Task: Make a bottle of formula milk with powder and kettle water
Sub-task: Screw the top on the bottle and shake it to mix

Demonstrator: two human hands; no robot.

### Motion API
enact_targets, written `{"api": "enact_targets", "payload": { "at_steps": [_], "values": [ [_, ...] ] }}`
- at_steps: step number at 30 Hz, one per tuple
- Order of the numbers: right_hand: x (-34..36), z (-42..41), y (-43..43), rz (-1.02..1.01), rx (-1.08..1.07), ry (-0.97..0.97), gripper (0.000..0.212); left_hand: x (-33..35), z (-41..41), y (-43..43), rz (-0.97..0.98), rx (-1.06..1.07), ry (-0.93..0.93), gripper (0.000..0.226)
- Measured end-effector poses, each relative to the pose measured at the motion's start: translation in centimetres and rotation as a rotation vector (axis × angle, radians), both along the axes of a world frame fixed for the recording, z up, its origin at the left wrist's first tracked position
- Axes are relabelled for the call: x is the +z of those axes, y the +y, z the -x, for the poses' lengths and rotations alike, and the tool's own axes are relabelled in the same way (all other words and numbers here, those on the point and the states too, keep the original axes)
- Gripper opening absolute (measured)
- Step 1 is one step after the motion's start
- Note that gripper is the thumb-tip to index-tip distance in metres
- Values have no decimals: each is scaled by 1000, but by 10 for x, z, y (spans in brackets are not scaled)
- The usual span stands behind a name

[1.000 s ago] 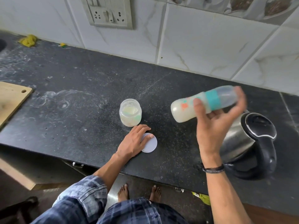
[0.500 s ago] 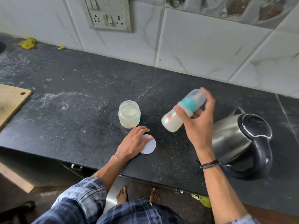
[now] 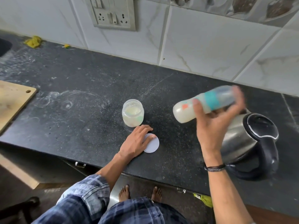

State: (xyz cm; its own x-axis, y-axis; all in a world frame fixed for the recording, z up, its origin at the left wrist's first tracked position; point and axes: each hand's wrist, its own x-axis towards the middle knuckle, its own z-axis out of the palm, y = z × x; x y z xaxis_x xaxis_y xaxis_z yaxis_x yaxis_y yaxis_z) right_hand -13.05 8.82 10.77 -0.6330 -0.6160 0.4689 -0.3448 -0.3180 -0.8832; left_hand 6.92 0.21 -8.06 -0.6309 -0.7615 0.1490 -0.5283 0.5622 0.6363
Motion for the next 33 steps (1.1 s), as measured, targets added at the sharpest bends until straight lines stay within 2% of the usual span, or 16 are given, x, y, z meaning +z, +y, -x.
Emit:
{"api": "enact_targets", "payload": {
  "at_steps": [2, 3, 6, 7, 10, 11, 14, 16, 19, 20, 23, 25, 28, 29, 33],
  "values": [
    [0, -3, 2, -188, 59, 59, 85, -2, -2, 1, -2, -6, 5, 46],
    [1, -5, 5, -173, 57, 40, 84, -3, -2, 1, -1, -12, 6, 45],
    [2, -9, 6, 112, -22, -69, 82, 0, 1, 0, 1, -3, -6, 46],
    [2, -7, 4, 126, -34, -69, 83, 1, 2, 0, -4, -2, -8, 48],
    [0, -6, 1, -129, 52, -10, 84, 0, 0, 2, -14, 0, -1, 49],
    [0, -5, 2, -158, 68, -10, 83, 0, 0, 2, -19, -3, 1, 49],
    [4, -8, 3, 93, -7, -88, 81, 3, 1, 1, -13, -3, 2, 47],
    [2, -7, -1, 140, -27, -108, 85, 4, 0, 0, -7, -3, -3, 46],
    [0, -8, -3, -148, 90, -14, 85, 3, -1, 2, -12, -4, -5, 49],
    [-1, -8, -1, -179, 95, -6, 83, 3, -1, 1, -17, -8, -2, 49],
    [0, -11, 3, 69, -28, -116, 82, 4, 0, 1, -8, -8, 5, 47],
    [-1, -8, 2, 115, -55, -125, 83, 4, 0, 0, -7, -7, 1, 46],
    [-3, -7, 0, -171, 109, -35, 82, 2, -1, 2, -12, 0, 5, 49],
    [-3, -7, 3, -189, 118, -40, 80, 1, -1, 1, -17, -5, 6, 49],
    [1, -11, 3, 150, -79, -150, 83, 2, 1, 0, -13, -2, 4, 48]
  ]
}}
